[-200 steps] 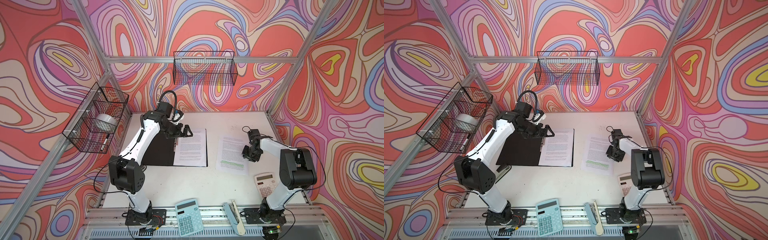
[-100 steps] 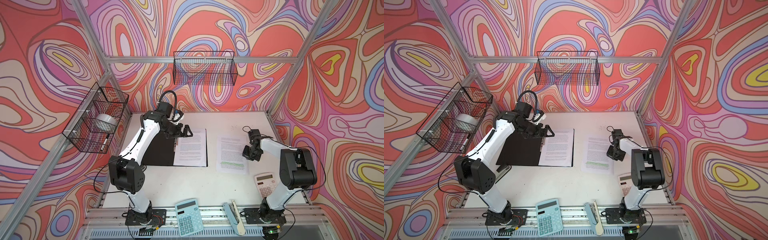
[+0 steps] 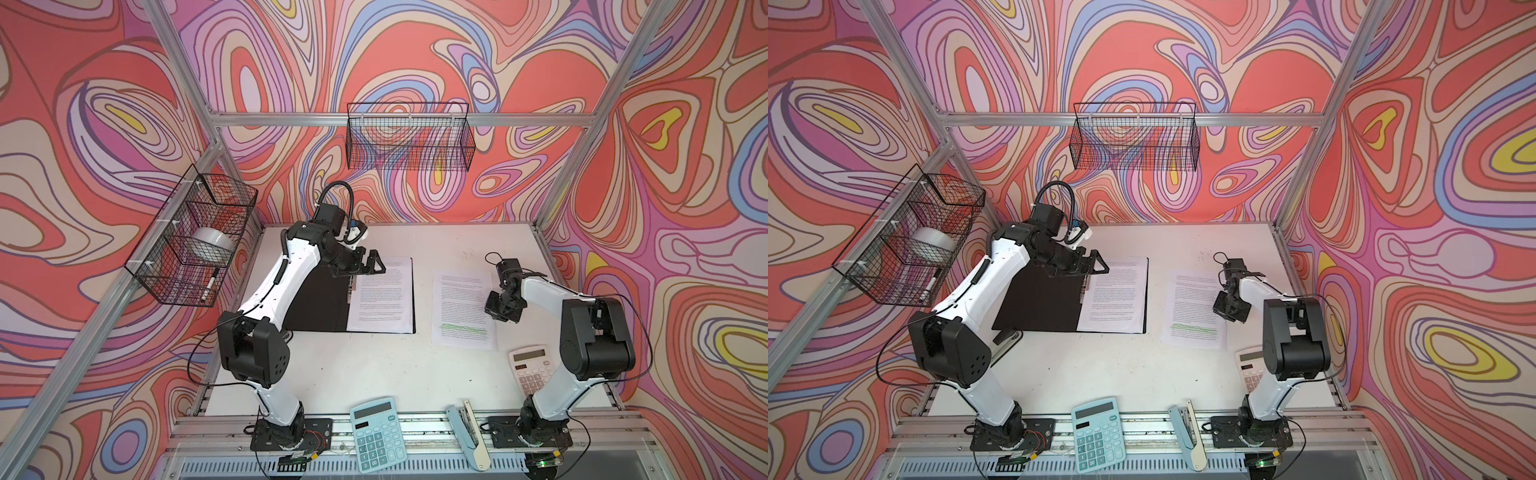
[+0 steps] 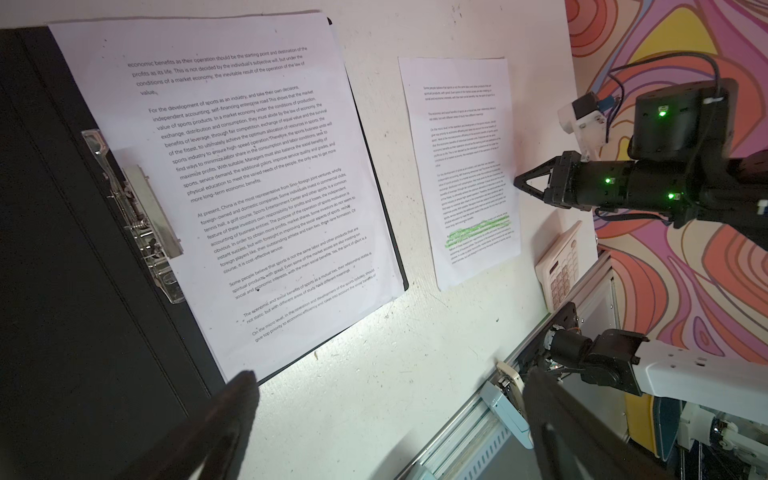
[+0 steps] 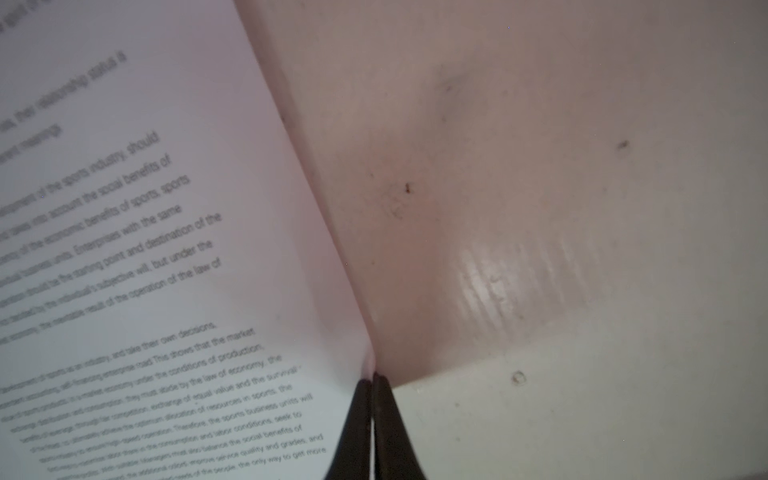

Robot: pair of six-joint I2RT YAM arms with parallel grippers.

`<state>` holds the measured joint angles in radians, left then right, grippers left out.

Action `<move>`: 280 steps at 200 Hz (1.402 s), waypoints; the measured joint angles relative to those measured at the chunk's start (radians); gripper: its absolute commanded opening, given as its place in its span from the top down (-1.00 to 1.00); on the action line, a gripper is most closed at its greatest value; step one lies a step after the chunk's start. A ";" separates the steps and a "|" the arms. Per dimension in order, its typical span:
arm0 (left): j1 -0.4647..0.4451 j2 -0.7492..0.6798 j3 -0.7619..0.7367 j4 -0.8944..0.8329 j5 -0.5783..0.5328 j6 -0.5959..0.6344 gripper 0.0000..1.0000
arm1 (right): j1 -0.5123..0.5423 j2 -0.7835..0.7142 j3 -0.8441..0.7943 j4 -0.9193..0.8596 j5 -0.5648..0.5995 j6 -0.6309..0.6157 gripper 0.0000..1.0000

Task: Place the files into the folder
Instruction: 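Lift the highlighted sheet upright off the table with the right gripper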

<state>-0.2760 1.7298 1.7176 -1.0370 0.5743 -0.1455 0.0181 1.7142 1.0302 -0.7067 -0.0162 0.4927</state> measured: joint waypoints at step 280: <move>0.054 0.048 0.054 -0.008 -0.063 -0.057 -1.00 | 0.000 -0.157 0.386 -0.159 -0.238 -0.014 1.00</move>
<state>-0.2222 1.7782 1.7718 -1.0447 0.5114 -0.2028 0.0181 1.5574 1.4158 -0.8658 -0.2546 0.4786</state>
